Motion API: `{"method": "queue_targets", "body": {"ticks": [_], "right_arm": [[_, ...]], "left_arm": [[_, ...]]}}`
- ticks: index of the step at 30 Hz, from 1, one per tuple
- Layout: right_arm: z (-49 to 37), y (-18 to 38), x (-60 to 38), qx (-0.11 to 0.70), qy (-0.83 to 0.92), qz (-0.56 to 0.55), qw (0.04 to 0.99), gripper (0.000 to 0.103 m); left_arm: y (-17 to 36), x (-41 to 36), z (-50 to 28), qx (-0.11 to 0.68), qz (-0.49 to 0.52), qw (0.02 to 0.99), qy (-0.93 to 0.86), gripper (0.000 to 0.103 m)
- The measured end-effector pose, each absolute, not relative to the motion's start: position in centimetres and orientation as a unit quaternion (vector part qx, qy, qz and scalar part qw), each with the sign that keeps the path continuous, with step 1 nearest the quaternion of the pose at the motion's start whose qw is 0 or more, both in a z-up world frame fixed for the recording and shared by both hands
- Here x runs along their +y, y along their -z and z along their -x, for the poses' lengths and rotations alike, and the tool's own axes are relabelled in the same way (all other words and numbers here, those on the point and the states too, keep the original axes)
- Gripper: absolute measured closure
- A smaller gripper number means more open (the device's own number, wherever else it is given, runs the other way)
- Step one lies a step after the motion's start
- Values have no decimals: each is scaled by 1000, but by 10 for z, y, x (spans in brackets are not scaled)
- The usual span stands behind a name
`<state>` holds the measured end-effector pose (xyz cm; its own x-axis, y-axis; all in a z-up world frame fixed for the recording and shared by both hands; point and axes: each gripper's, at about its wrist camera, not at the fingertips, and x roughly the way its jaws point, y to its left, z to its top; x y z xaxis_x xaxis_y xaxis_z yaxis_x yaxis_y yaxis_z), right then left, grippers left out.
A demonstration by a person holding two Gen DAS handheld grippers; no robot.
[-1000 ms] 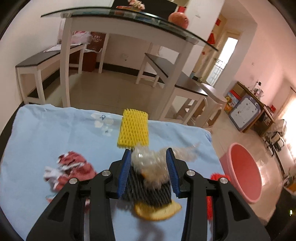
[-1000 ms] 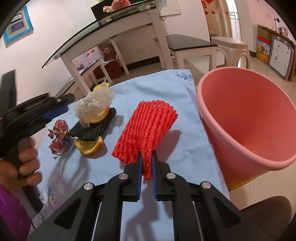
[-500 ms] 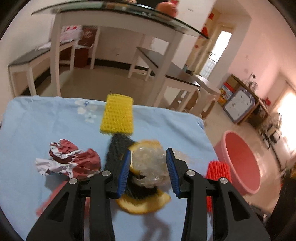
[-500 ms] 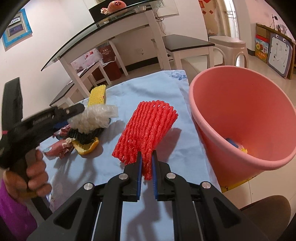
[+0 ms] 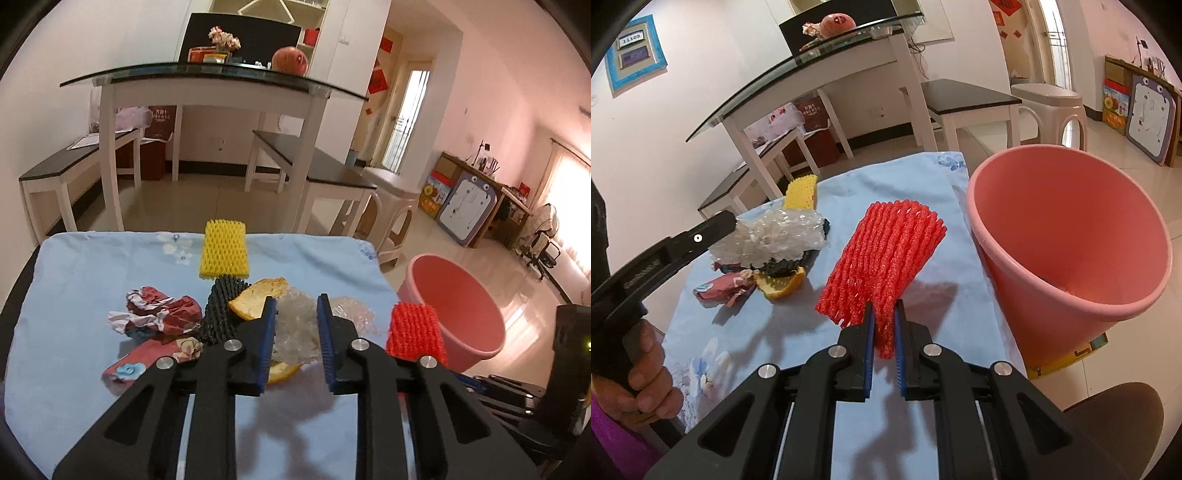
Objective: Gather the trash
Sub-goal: 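Grasp the clear bubble bag with the left tool while the right tool holds the red net, then carry the red net and clear bag over the pink bucket with both tools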
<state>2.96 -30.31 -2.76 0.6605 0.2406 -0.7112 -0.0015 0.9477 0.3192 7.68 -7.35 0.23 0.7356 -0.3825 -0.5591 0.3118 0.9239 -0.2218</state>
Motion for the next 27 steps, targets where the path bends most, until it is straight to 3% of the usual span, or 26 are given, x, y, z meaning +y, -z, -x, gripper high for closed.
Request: {"method": "queue_targets", "body": {"ticks": [27], "right_arm": [[-5,10,-346,371,-54,-170,912,94]], "left_arm": [[-26,-106,-48,299,49,932,199,81]]}}
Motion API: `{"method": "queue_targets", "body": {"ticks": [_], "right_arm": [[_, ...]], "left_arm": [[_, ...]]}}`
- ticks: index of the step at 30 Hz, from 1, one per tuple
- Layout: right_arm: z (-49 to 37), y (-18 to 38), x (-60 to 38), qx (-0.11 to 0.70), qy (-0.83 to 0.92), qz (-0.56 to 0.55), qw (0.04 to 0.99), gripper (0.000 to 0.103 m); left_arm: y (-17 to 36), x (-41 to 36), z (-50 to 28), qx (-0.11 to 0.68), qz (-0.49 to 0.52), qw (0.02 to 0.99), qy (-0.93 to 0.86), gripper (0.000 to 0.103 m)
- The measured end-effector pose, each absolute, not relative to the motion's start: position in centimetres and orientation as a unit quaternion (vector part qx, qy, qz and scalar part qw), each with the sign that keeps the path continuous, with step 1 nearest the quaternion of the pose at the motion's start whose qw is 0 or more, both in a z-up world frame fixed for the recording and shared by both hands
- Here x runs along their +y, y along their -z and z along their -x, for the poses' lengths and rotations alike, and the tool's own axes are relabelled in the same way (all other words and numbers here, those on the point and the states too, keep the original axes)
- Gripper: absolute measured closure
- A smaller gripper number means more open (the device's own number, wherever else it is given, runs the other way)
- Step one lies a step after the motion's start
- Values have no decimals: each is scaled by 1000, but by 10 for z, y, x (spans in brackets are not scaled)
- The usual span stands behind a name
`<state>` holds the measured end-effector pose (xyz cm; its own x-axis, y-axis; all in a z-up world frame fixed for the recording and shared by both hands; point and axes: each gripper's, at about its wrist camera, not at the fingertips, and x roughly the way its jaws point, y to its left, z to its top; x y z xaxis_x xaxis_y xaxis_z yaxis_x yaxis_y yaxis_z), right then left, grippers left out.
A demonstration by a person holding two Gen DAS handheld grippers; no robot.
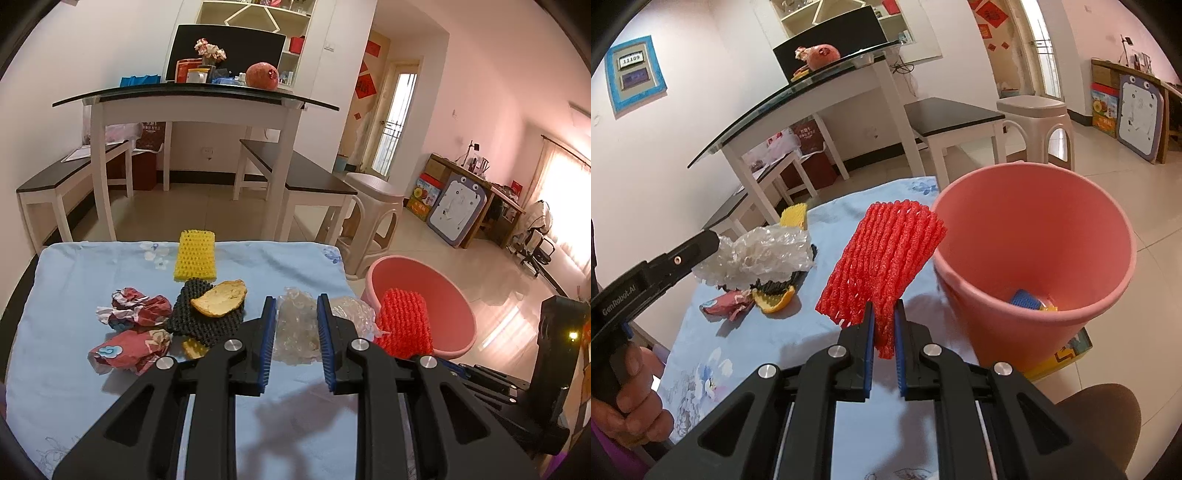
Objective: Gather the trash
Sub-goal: 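Carry the red net and clear bag over the pink bucket with both tools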
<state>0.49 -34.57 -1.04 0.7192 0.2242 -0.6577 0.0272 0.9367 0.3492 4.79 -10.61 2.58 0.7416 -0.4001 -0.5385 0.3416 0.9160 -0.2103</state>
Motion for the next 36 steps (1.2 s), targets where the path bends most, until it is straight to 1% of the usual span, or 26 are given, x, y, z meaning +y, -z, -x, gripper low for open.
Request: {"method": "queue_targets", "body": {"ticks": [19,36], "right_arm": [[-3,2,-405,338,2,-191,921,94],[-1,16,-457,341,55,-210,915,94]], "left_arm": [[-31,-161,-53,295,23,926,234,81],[-26,-221,-59,294,-11,916,272,81]]}}
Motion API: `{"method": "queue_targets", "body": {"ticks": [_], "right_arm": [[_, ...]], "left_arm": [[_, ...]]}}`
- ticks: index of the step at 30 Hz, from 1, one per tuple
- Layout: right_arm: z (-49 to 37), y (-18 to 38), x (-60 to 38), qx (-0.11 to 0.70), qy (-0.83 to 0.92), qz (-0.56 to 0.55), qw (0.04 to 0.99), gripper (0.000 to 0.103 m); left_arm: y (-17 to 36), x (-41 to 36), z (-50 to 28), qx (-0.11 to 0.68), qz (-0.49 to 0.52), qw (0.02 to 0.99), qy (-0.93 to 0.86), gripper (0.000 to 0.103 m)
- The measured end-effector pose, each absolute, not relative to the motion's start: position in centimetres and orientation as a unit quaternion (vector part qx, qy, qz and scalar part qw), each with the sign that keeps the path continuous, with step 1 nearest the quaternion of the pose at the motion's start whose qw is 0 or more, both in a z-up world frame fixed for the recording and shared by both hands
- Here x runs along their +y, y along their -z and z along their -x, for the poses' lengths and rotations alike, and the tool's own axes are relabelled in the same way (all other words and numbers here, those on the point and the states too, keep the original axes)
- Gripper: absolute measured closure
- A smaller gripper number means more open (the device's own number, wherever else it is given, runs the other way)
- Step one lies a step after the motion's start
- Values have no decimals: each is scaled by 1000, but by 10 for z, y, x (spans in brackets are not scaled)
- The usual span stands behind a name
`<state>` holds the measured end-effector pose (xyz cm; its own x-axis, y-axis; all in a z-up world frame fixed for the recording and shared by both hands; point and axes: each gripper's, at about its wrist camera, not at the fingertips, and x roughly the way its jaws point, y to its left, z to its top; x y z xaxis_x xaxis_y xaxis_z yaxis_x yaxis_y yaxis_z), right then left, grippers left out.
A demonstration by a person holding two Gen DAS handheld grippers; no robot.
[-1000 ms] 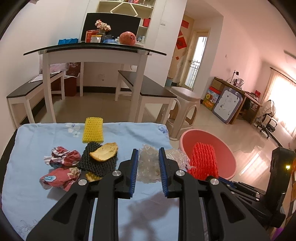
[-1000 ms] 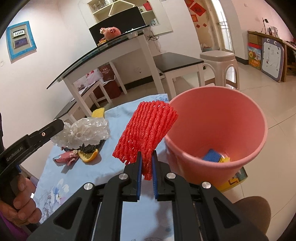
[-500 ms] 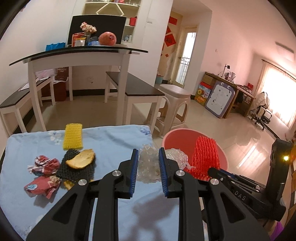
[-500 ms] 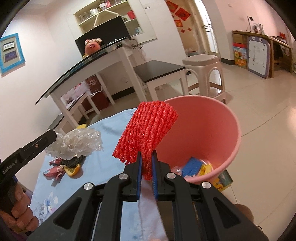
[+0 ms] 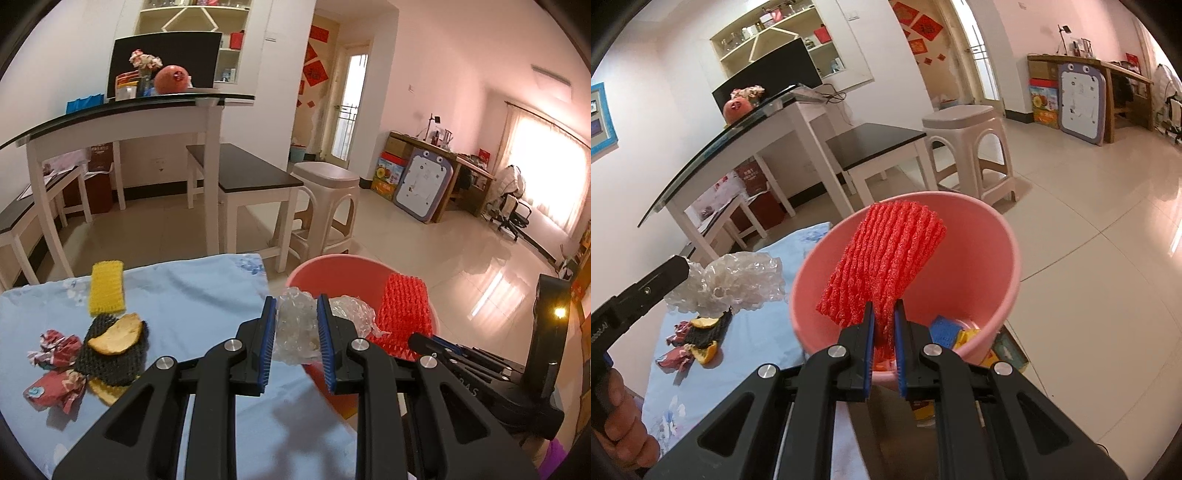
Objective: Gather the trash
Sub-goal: 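Carry the red net and clear bag over the pink bucket with both tools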
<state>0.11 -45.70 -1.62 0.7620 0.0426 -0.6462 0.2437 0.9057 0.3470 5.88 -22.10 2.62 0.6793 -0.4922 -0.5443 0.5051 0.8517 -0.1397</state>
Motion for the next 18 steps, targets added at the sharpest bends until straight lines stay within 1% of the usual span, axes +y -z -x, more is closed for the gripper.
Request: {"method": "queue_targets", "body": {"ticks": [18], "right_arm": [[-8,38,-477,362,82,-208,905,94]], "left_arm": [[5,-269,-76,316,-55,904,283,81]]}}
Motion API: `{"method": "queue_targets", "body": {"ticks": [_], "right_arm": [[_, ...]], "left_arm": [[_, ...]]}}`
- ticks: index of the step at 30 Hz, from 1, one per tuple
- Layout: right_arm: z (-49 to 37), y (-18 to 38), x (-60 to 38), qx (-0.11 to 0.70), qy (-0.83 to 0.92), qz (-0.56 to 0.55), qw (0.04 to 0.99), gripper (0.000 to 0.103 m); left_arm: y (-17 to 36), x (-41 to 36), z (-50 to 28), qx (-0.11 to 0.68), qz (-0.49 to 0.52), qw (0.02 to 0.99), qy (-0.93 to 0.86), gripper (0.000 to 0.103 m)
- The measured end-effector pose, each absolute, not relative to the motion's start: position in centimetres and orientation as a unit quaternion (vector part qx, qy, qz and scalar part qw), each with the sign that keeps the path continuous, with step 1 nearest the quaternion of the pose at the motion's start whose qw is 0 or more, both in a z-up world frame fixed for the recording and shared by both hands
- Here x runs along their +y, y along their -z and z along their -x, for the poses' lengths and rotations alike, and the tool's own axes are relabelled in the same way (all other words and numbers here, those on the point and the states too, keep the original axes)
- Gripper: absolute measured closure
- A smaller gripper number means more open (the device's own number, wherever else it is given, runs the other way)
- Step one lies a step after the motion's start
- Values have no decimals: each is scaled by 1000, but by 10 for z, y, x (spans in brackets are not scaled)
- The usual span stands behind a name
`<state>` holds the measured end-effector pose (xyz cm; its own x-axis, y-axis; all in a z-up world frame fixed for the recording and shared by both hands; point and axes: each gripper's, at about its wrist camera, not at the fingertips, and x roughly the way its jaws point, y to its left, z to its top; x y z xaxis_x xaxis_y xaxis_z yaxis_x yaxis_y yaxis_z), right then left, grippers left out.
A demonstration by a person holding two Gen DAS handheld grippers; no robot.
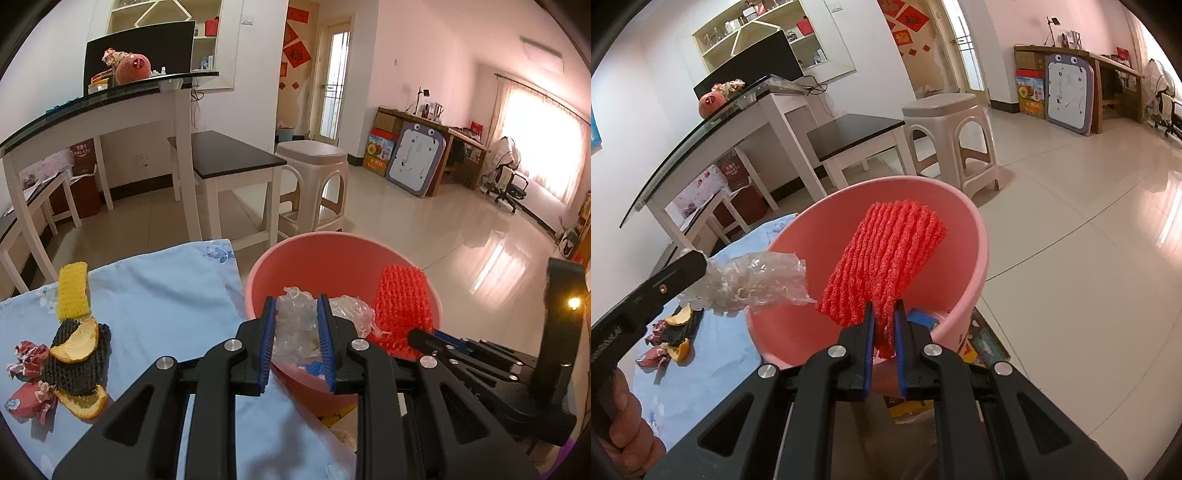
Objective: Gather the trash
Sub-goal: 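Carry the red net and clear bag over the pink bucket with both tools, then open the right tool to drop the red net while the left tool drops the clear bag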
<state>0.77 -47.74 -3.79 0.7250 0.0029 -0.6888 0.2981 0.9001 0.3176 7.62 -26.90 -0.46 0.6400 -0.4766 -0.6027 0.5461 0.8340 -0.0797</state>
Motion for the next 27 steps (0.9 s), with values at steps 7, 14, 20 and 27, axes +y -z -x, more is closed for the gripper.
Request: {"method": "queue_targets", "body": {"ticks": [7,14,20,27], "right_arm": [[-10,39,-478,363,93,-195,906,94],[-14,40,-475,368,93,-188,906,93],[-17,40,-475,370,95,-184,906,92],[-18,41,-474,371,92,-185,905,89]], "left_arm": [[13,-281,-84,319,-64,903,281,81],[18,-291,-90,325,-66,900,282,81],[21,-291,-97,347,-54,890,291,73],[19,-288,-103,361,-33,882,303,60]]}}
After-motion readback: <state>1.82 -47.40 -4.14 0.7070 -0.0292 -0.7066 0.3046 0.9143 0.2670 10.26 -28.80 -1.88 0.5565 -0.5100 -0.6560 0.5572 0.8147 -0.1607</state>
